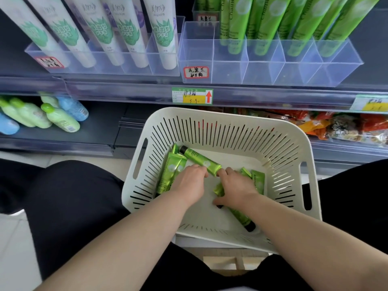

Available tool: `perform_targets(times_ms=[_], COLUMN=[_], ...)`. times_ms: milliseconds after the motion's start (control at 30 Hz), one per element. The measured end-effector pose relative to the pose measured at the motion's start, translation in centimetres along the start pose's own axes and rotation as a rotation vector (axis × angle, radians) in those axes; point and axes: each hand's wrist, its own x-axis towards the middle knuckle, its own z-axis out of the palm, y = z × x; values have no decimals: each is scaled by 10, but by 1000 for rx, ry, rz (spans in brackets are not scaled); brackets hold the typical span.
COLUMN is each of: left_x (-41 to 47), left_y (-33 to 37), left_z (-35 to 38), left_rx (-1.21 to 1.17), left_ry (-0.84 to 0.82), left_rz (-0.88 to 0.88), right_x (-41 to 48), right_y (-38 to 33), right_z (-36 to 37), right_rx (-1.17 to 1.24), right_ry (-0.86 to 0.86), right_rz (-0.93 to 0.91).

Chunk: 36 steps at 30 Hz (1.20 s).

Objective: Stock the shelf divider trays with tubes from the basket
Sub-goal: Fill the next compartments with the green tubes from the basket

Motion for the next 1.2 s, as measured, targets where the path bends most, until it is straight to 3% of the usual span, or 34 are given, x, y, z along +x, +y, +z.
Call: perform_targets(times_ms=[100,267,600,933,1133,1200], left_x=[1,2,42,68,59,59], left_y=[-2,-3,37,81,59,56], left_z=[0,0,9,54,50,47], left_rx=[-18,-38,82,55,188,198], left_ry=[7,-17,-309,-260,-422,-403], left_rz=[-23,-51,-20,-122,-278,-315], right_x=[0,-2,-32,-35,-24,-24], right_y=[-3,7,63,80,72,65], right_z=[-2,-24,-89,-79,-81,-81], right_rx=[-52,200,164,300,303,281], right_ry=[-89,-134,78,162,185,180], right_rz=[-9,122,74,116,77,53])
